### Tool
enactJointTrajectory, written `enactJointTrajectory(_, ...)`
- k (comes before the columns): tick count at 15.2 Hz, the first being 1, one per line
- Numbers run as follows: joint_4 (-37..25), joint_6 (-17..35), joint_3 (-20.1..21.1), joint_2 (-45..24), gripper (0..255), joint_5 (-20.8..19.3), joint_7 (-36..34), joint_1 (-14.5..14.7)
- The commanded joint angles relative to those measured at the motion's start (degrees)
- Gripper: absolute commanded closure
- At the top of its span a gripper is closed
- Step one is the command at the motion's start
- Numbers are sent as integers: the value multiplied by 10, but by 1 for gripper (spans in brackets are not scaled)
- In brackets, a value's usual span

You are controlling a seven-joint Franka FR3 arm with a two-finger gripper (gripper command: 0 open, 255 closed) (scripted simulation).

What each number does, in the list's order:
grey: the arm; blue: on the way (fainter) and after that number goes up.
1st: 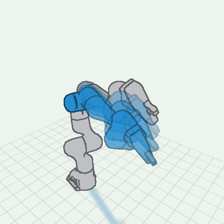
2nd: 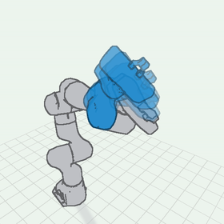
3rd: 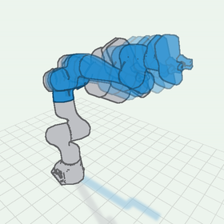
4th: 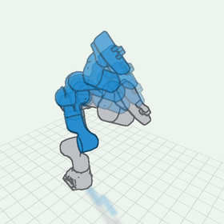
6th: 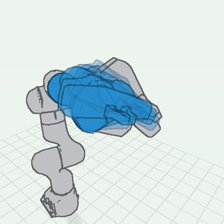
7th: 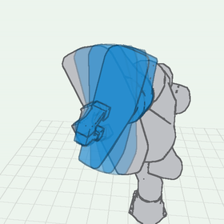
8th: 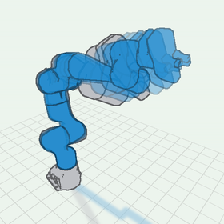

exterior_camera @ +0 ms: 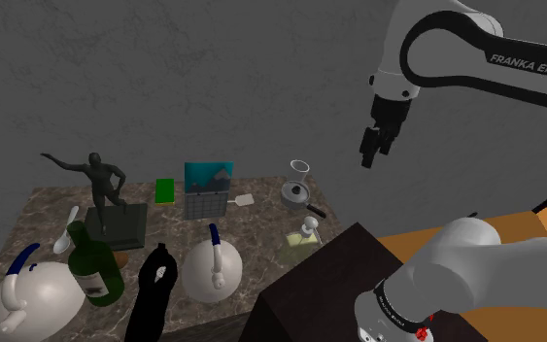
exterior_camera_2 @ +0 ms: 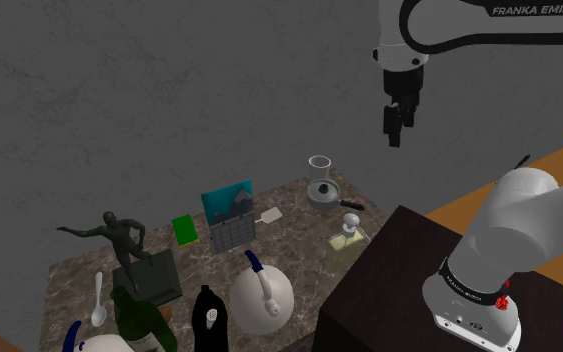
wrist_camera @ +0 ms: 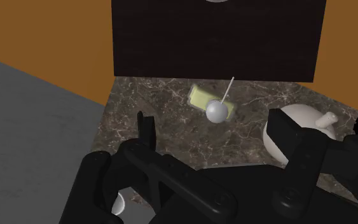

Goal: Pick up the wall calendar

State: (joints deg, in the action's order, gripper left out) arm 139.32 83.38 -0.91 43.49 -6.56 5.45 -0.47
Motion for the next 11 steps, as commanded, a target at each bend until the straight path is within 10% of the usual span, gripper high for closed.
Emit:
enactJointTrajectory(1, 0, 0, 0, 0, 0, 0, 0, 0)
enactJointTrajectory(11, -71, 148, -25, -210, 0, -27, 141, 47)
